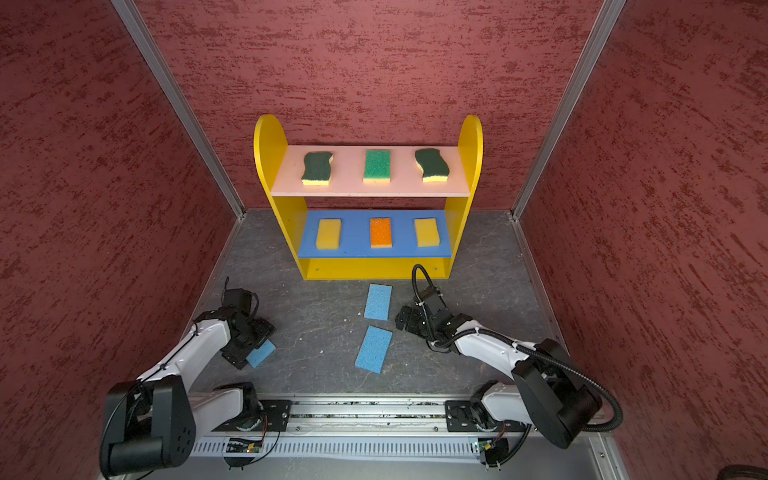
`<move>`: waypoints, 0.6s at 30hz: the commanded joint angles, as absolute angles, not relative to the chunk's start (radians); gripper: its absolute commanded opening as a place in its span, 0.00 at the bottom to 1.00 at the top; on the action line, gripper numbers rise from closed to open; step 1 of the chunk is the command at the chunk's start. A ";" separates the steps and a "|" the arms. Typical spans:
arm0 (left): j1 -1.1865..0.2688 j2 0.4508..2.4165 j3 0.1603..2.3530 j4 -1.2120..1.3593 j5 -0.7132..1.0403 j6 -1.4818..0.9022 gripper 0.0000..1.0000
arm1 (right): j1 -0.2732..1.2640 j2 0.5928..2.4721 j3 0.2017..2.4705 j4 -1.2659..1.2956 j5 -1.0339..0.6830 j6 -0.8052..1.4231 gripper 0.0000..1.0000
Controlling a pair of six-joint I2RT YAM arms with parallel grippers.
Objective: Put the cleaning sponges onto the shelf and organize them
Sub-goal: 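Lift the blue sponge with the left gripper toward the shelf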
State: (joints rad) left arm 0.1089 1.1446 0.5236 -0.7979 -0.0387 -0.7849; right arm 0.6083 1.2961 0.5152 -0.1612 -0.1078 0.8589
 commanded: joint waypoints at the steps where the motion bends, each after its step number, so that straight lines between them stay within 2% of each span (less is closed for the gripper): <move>1: 0.073 1.169 0.530 -0.720 0.008 -0.781 0.87 | 0.615 1.331 0.489 -0.236 -0.091 0.864 0.99; 12: -0.109 1.232 0.572 -0.673 -0.009 -0.840 0.78 | 0.614 1.309 0.487 -0.265 -0.079 0.865 0.99; 18: -0.235 1.243 0.602 -0.673 -0.038 -0.835 0.78 | 0.614 1.280 0.485 -0.299 -0.065 0.866 0.99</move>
